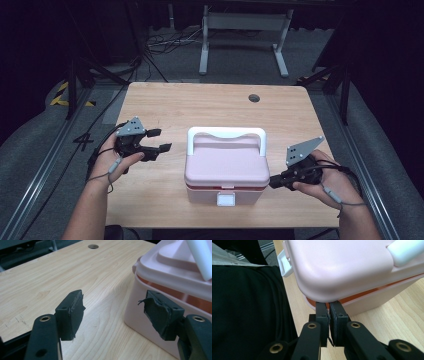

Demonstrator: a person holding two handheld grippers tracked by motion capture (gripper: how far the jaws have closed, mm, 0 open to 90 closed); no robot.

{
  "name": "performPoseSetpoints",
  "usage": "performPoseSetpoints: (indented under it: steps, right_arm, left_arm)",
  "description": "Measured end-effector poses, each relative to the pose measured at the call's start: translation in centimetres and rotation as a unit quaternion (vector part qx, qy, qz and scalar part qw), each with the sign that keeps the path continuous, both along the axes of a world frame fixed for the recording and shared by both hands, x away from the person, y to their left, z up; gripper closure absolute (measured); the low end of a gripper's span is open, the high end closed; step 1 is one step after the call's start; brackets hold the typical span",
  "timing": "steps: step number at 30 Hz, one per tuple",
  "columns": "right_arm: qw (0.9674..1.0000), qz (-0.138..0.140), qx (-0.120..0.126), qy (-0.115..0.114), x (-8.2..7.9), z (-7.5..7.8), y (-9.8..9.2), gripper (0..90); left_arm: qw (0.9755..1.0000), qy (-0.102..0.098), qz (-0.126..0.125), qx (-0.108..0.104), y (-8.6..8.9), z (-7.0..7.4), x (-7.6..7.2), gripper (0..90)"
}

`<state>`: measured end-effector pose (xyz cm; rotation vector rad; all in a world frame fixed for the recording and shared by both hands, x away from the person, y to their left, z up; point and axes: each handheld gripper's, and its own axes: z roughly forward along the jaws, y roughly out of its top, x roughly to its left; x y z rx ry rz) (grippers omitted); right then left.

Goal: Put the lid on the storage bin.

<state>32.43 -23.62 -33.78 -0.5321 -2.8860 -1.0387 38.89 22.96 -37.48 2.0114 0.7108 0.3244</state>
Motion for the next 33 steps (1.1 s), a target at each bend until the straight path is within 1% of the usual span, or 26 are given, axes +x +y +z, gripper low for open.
performPoseSetpoints:
  steps: [2,7,8,11,14,17,20,26,29,32,33]
  right_arm:
    - [1.0,0.003,-0.003,0.001,0.0,0.0,0.0,86.6]
    - [0.9999,0.007,-0.011,0.006,-0.1,-0.1,0.1,86.0]
    - [0.9998,0.008,-0.018,0.009,-0.2,-0.1,0.2,85.8]
    - [0.9996,0.01,-0.023,0.01,-0.2,-0.2,0.2,85.7]
    - [0.9993,0.011,-0.032,0.015,-0.3,-0.3,0.3,85.7]
    - [0.9992,0.011,-0.037,0.014,-0.3,-0.3,0.2,85.7]
    - [0.9997,0.015,-0.016,0.014,-0.4,0.0,0.0,85.1]
    - [0.9998,0.013,-0.004,0.011,-0.6,0.5,-0.5,83.7]
    - [0.9997,0.02,0.006,0.01,-0.7,0.7,-0.6,82.3]
    - [0.9995,0.021,0.021,0.008,-0.7,1.0,-0.6,79.3]
    - [0.9993,0.019,0.03,0.01,-0.7,1.1,-0.6,76.8]
  left_arm:
    - [1.0,0.002,0.002,0.003,0.0,0.0,0.0,32.8]
    - [1.0,0.004,0.006,0.004,0.1,-0.1,0.1,32.8]
    - [0.9999,0.009,0.008,0.005,0.1,-0.2,0.1,32.8]
    - [0.9999,0.01,0.008,0.01,0.0,-0.3,0.2,32.8]
    - [0.9999,0.012,0.008,0.008,-0.1,-0.3,0.2,32.8]
    - [0.9999,0.012,0.008,0.008,0.0,-0.3,0.2,32.8]
    - [0.9999,0.011,0.008,0.008,0.0,-0.3,0.2,32.8]
    - [0.9999,0.012,0.008,0.008,0.0,-0.3,0.2,32.8]
    - [0.9999,0.01,0.009,0.008,0.1,-0.3,0.1,32.8]
    - [0.9998,0.01,0.012,0.008,0.3,-0.2,-0.1,32.8]
    - [0.9998,0.01,0.012,0.008,0.3,-0.2,-0.1,32.8]
